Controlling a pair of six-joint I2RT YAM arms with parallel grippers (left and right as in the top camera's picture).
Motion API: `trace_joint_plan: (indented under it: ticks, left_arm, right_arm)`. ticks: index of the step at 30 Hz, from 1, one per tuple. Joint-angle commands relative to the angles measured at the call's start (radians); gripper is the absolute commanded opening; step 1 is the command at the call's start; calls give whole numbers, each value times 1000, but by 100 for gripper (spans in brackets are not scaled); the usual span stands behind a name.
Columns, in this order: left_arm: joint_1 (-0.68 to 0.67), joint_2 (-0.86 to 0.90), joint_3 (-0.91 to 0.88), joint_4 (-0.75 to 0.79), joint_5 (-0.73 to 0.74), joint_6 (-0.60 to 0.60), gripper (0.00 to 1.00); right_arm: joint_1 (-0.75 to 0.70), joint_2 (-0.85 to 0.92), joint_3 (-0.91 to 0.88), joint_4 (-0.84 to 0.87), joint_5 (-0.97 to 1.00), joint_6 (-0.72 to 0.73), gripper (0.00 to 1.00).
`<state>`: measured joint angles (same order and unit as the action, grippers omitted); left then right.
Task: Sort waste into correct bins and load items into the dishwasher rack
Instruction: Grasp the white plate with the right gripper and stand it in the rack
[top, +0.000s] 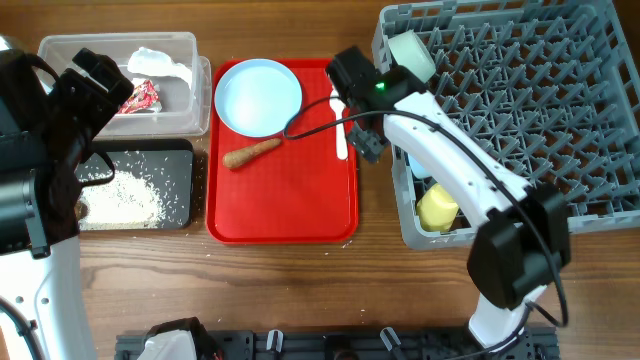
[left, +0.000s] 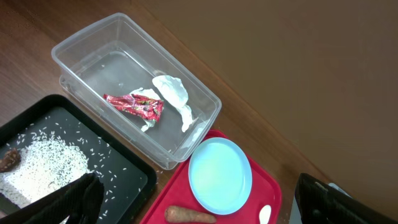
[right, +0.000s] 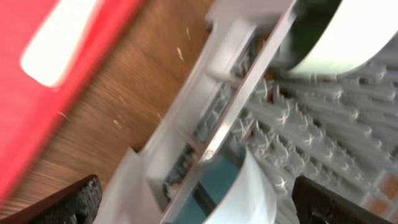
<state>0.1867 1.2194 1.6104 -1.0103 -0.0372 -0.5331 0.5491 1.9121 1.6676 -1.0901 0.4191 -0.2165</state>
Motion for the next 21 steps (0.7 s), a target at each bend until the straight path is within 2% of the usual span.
trace_joint_plan:
  ticks: [1, 4, 5, 7, 8, 10, 14, 16, 19, 21]
  left_arm:
    - [7, 2, 7, 3, -13, 1, 100]
    - [7, 2, 7, 2, -13, 1, 100]
    - [7, 2, 7, 3, -13, 1, 100]
    - [7, 2, 7, 3, -13, 1, 100]
    - [7, 2, 7, 3, -13, 1, 100]
    - [7, 2, 7, 3, -13, 1, 100]
    - [7, 2, 7, 3, -13, 1, 100]
    - [7, 2, 7, 3, -13, 1, 100]
    - [7, 2, 7, 3, -13, 1, 100]
    - [7, 2, 7, 2, -13, 1, 100]
  right_arm:
    - [-2, -111, 66, 108, -355, 135, 100]
    - [-2, -105, 41, 393, -808, 200, 100]
    - [-3, -97, 30, 463, -837, 238, 100]
    - [-2, -36, 0, 675, -748, 472, 91]
    - [-2, 7, -6, 735, -627, 592, 82]
    - [-2, 101, -6, 790, -417, 754, 80]
    - [-2, 300, -6, 882, -394, 901, 73]
    - [4, 358, -6, 900, -393, 928, 69]
    - [12, 401, -6, 915, -393, 927, 59]
    - [18, 421, -6, 921, -393, 927, 49]
